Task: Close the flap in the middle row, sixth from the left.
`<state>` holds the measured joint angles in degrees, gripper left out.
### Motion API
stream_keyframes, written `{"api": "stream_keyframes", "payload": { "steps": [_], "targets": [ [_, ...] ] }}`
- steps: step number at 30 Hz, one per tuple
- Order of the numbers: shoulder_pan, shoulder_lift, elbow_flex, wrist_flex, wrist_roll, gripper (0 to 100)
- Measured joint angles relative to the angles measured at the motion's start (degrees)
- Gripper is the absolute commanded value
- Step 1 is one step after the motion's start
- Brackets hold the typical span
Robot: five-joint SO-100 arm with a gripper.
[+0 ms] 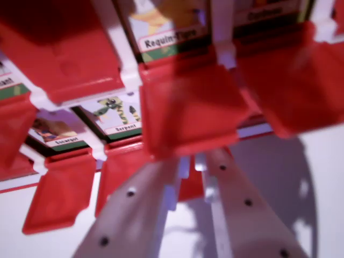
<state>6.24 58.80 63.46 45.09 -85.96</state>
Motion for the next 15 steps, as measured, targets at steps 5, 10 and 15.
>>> {"api": "stream_keyframes", "payload": {
  "steps": [5, 10, 15],
  "targets": [
    [-0.35, -1.85, -1.49, -1.58, 0.0, 0],
    [-0.53, -2.81, -2.29, -3.69, 0.0, 0],
    [-0.53, -2.81, -2.37, -7.56, -0.09, 0]
  ]
}}
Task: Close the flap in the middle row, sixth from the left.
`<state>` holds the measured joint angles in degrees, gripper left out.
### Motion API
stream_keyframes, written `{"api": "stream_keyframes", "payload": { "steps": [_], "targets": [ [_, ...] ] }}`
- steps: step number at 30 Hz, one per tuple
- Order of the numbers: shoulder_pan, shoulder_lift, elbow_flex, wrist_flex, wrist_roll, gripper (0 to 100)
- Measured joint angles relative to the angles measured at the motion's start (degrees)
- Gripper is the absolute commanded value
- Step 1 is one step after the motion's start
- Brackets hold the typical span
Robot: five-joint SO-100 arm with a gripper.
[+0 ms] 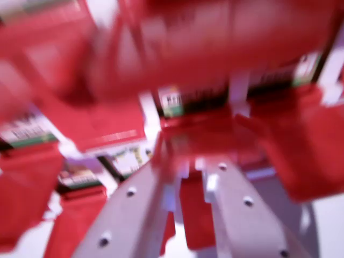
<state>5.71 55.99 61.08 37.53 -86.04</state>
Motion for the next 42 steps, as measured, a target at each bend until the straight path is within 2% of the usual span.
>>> {"api": "stream_keyframes", "payload": {
  "steps": [8, 24, 33, 42],
  "targets": [
    [0.26, 0.0, -2.11, -7.03, -0.62, 0],
    [0.62, 0.0, -1.93, -7.47, -0.62, 0],
    [0.53, 2.11, 5.1, -5.71, -0.62, 0],
    [0.53, 16.79, 13.45, 0.97, -1.67, 0]
  ]
}}
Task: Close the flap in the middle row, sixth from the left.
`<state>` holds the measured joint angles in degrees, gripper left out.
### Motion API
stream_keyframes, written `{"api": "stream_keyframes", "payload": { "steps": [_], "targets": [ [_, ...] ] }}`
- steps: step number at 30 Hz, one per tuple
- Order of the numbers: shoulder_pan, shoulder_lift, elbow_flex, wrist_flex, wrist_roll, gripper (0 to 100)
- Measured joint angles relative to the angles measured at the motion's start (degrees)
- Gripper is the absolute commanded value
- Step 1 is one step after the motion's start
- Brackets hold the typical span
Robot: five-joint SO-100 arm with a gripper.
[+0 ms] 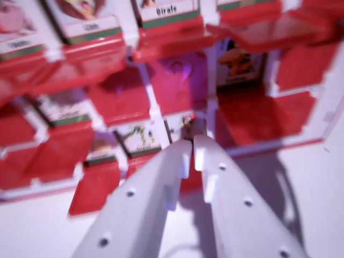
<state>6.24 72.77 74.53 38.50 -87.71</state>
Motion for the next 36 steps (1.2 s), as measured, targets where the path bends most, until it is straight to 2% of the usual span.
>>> {"api": "stream_keyframes", "payload": {
  "steps": [6, 10, 17, 22, 28, 31, 36],
  "targets": [
    [0.0, 12.57, 5.71, 7.12, -1.05, 0],
    [0.0, 19.16, 5.19, 15.56, -1.23, 0],
    [-1.85, 20.83, -10.37, 37.09, -0.53, 0],
    [-3.16, 23.73, -21.09, 44.21, -2.29, 0],
    [-4.92, 27.6, -29.27, 51.94, -2.81, 0],
    [-5.45, 31.46, -28.74, 52.21, -1.93, 0],
    [-5.45, 39.55, -20.74, 49.48, 0.53, 0]
  ]
}}
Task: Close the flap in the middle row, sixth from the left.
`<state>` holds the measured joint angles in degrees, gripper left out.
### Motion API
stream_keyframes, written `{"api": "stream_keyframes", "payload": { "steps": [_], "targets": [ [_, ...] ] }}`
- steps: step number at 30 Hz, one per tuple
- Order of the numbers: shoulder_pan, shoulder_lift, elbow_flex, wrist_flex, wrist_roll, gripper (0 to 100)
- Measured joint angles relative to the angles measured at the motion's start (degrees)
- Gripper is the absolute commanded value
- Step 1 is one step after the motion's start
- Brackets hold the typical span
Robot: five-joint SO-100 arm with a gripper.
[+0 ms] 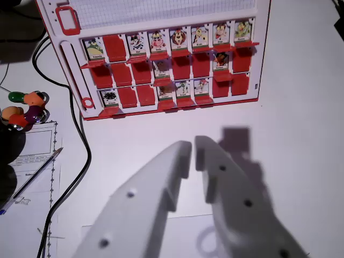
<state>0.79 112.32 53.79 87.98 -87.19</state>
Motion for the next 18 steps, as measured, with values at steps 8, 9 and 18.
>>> {"api": "stream_keyframes", "payload": {
  "steps": [8, 9, 18],
  "targets": [
    [0.0, 2.64, 2.55, 0.97, 0.35, 0],
    [0.0, 2.64, 2.55, 1.23, 0.35, 0],
    [-1.23, 2.72, 4.57, 2.11, 0.35, 0]
  ]
}}
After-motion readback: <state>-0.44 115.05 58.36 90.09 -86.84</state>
